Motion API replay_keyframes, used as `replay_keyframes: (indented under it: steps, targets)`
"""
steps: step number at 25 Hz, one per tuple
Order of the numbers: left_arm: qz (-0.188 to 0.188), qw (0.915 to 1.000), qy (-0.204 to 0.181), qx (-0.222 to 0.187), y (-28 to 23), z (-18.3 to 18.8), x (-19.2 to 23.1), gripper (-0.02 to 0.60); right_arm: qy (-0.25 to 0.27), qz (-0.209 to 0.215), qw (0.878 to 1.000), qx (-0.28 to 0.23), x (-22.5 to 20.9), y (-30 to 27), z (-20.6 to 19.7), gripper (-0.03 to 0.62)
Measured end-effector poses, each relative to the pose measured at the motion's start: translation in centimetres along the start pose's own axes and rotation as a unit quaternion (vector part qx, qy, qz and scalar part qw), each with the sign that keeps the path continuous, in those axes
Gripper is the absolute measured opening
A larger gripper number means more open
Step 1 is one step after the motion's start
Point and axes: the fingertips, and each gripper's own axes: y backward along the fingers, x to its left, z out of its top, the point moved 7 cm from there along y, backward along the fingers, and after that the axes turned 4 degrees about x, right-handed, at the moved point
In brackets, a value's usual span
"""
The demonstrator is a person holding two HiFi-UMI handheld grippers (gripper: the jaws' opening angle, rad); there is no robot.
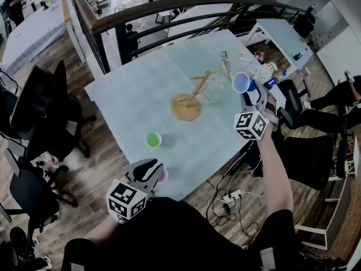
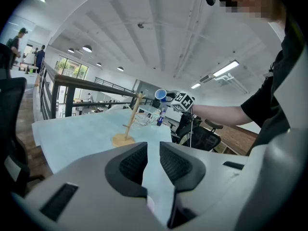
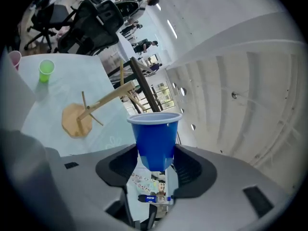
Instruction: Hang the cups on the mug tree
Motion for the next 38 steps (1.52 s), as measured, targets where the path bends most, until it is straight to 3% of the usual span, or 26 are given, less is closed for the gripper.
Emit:
replay_keyframes:
  steps: [4,12,22,31,38]
  targets:
    - [0.001,1.0,0.006,0.002,-0.2,0.1,0.4,0.086,0.022,0.011,1.0,0.015,-0.3,-2.3,1.4,0.259]
    - [0.011,0.9998,0.015,0.001,-0.2,0.5,1.2,0.086,0.114,-0.011,0.993,0.034,-0.2,-4.9,2.9,0.259]
    - [0.014,0.9997,0.022,0.002,-0.2,0.3,2.1,0.086,0.141,-0.001,0.99,0.026,1.4,-6.3,4.3,0.258]
    - [0.015,0.9994,0.029,0.005,-0.2,0.2,2.9,0.086,0.235,-0.009,0.972,0.01,3.9,-6.8,6.4,0.258]
    - [0.02,0.9992,0.034,0.006,-0.1,0.1,3.3,0.086,0.265,-0.016,0.964,0.002,4.7,-6.7,7.0,0.258]
